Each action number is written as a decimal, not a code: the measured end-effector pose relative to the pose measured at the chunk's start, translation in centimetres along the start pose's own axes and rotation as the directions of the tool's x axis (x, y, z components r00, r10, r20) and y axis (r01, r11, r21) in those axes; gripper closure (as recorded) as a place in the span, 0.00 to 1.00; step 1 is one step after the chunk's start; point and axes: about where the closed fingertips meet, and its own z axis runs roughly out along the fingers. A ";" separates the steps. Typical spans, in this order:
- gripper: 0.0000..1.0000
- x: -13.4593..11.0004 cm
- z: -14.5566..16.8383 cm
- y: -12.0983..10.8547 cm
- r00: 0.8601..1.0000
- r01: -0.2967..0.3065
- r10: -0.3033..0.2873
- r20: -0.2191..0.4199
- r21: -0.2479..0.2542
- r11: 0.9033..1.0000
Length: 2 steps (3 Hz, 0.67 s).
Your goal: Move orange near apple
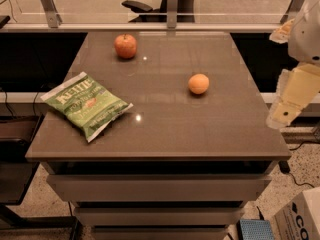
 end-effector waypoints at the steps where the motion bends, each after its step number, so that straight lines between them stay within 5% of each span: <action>1: 0.00 -1.1 1.1 -1.5 0.999 -0.004 0.003 0.039 0.020 1.000; 2: 0.00 -2.3 2.3 -3.2 0.997 -0.007 0.004 0.077 0.036 0.999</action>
Offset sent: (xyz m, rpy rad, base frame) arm 0.0721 0.0267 -0.0132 0.1073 -0.0817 0.0120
